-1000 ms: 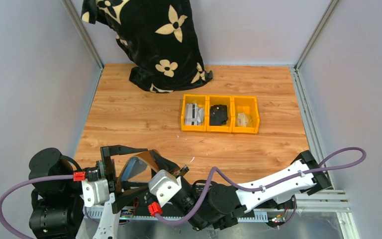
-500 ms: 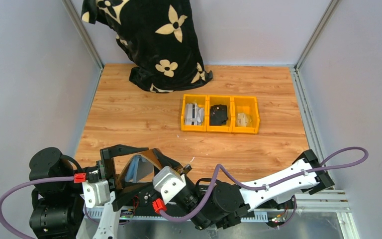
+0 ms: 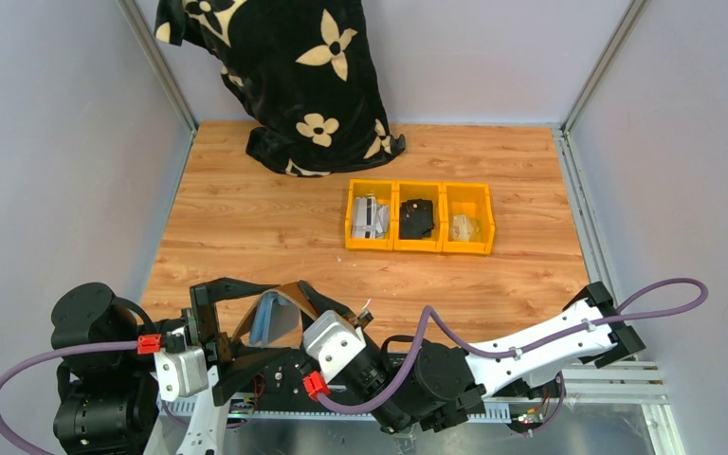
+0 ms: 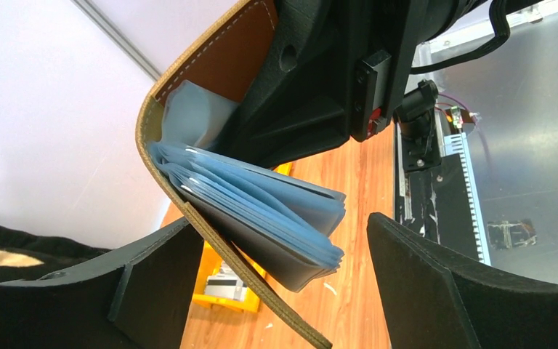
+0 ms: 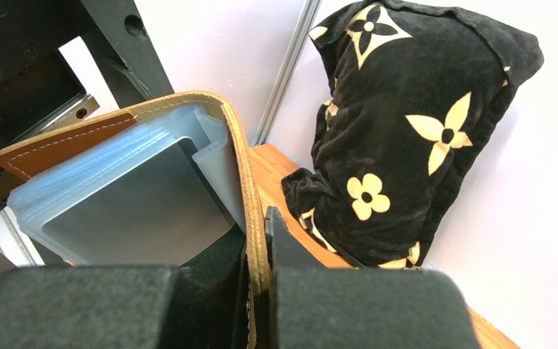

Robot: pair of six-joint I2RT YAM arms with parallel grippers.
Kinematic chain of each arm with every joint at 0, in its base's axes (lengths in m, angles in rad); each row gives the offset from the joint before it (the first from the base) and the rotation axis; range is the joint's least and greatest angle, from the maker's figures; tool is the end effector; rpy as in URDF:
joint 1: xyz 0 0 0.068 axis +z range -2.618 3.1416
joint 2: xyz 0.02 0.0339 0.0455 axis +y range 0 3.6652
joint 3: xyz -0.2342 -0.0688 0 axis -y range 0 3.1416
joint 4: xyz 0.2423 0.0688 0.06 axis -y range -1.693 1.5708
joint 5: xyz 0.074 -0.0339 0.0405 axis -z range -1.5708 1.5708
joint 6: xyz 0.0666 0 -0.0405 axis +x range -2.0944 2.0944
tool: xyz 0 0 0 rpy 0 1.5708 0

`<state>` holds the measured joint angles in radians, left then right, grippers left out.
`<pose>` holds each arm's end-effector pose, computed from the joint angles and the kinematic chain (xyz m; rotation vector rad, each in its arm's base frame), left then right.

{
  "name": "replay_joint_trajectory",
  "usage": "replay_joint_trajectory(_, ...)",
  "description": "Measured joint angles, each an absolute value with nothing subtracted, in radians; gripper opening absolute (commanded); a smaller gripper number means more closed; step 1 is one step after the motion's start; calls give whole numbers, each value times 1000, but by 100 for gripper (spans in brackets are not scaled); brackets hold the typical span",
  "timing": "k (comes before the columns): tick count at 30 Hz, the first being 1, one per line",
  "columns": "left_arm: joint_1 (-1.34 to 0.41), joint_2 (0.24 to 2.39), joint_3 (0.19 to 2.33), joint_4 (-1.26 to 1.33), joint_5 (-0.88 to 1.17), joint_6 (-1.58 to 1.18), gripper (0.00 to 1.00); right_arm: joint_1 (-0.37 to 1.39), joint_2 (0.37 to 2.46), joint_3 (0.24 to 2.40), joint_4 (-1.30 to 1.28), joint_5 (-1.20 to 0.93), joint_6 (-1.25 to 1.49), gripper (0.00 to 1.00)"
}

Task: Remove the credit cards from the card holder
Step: Remove the credit card from the card holder.

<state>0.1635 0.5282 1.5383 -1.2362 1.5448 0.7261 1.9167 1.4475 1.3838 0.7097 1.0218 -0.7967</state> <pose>-0.0192 -0.0706 0.4517 1.3085 0.9536 -0.6870 -0.0563 0.3238 0.4558 -0.6214 1.1038 0.4973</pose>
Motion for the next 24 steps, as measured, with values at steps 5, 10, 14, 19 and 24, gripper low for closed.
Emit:
replay_joint_trajectory(5,163,535,1543,-1237,1546,726,83,1917,1442,1371,706,1021,-789,0)
replay_joint_trajectory(10,163,548,1551,-1237,1546,723,82,1917,1439,1369,701,1022,-785,0)
replay_joint_trajectory(14,163,550,1552,-1237,1548,720,81,1917,1436,1365,701,1021,-783,0)
replay_joint_trajectory(19,163,550,1552,-1236,1550,714,83,1917,1420,1348,694,1022,-776,0)
replay_joint_trajectory(24,163,550,1552,-1236,1551,711,83,1917,1407,1345,688,1022,-770,0)
